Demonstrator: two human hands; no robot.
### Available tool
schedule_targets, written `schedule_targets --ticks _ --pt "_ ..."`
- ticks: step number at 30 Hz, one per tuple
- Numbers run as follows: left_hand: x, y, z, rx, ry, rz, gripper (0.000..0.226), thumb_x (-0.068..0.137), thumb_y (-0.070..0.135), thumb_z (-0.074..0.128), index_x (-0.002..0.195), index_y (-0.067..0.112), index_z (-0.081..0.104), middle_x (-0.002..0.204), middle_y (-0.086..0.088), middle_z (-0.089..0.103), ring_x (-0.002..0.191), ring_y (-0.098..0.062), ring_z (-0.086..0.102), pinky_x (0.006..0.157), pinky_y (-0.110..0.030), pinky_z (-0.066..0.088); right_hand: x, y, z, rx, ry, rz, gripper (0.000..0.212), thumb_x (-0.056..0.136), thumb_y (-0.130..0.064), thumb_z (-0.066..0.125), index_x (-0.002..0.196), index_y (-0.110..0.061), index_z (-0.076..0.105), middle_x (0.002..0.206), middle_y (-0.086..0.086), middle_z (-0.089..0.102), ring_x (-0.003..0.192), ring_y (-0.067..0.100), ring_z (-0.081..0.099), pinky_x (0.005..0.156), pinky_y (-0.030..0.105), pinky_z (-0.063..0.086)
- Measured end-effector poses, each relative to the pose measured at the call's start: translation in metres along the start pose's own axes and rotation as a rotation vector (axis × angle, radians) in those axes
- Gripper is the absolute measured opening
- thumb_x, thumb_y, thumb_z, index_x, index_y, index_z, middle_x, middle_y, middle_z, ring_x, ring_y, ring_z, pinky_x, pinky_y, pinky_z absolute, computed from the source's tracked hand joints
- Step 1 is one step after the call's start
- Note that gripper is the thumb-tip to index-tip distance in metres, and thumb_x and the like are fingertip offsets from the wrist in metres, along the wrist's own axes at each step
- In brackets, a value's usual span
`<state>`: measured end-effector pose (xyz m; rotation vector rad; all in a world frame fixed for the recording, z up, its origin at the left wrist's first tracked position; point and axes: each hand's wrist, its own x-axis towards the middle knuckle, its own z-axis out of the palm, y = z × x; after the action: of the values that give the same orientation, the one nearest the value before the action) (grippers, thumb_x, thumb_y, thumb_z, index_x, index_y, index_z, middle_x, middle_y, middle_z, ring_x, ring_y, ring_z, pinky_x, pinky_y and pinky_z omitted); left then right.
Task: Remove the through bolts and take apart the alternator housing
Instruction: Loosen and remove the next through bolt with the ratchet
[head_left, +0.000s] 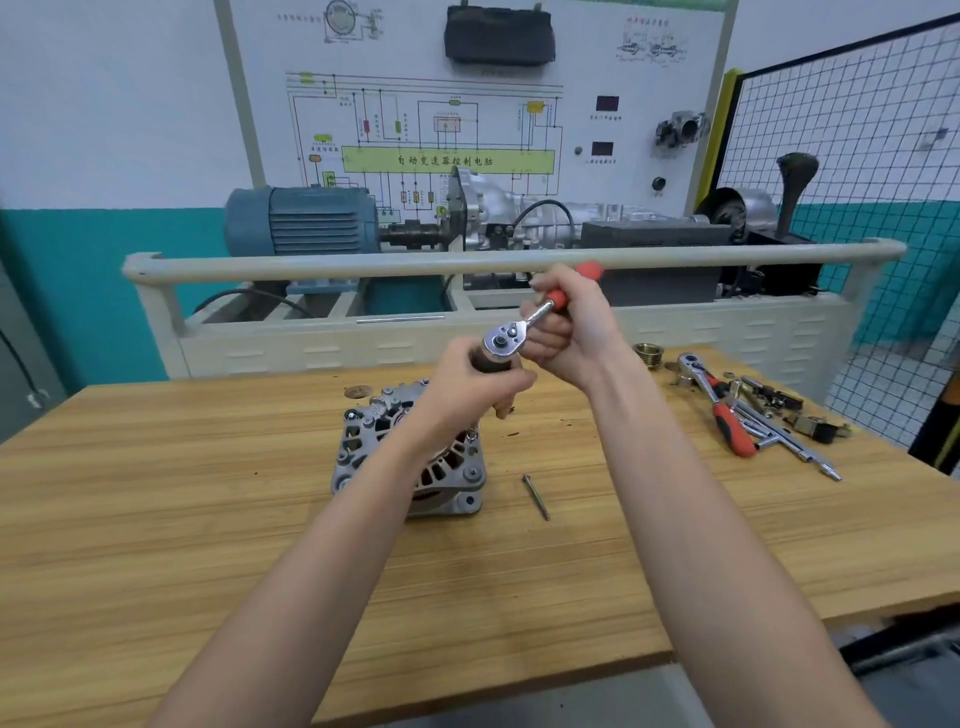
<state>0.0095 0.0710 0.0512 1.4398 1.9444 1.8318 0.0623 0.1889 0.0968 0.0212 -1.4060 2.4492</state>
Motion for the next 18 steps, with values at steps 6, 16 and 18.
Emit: schedule_targets --ticks 6,16,18 --pt "0.0 0.0 0.0 -0.116 -0.006 -0.007 0.029 0.069 0.001 0.054 0.051 0.014 0.035 0.042 0.008 0.031 0.04 -0.008 0.024 0.044 -0.02 0.024 0.0 0.013 0.011 0.081 0.107 -0.083 0.052 0.089 -0.011 0.039 0.039 -0.021 0.029 0.033 -0.006 0.019 0.027 0.006 0.011 0.029 0.015 0.012" --pt "0.001 -0.009 0.03 -0.094 0.507 0.068 0.048 0.078 -0.011 0.055 0.051 0.022 0.032 0.042 0.015 0.033 0.044 -0.002 0.026 0.044 -0.015 0.023 -0.049 0.067 0.021 0.342 0.551 -0.534 0.033 0.087 -0.006 0.047 0.062 -0.017 0.028 0.038 -0.006 0.02 0.032 0.01 0.015 0.038 0.018 0.017" --pt "-0.003 -0.009 0.026 -0.059 0.454 0.071 0.042 0.08 -0.007 0.059 0.052 0.016 0.038 0.047 0.012 0.037 0.048 -0.004 0.029 0.047 -0.02 0.026 -0.04 0.055 0.015 0.312 0.506 -0.454 0.036 0.087 -0.007 0.047 0.057 -0.018 0.028 0.036 -0.007 0.02 0.032 0.01 0.015 0.037 0.017 0.016"
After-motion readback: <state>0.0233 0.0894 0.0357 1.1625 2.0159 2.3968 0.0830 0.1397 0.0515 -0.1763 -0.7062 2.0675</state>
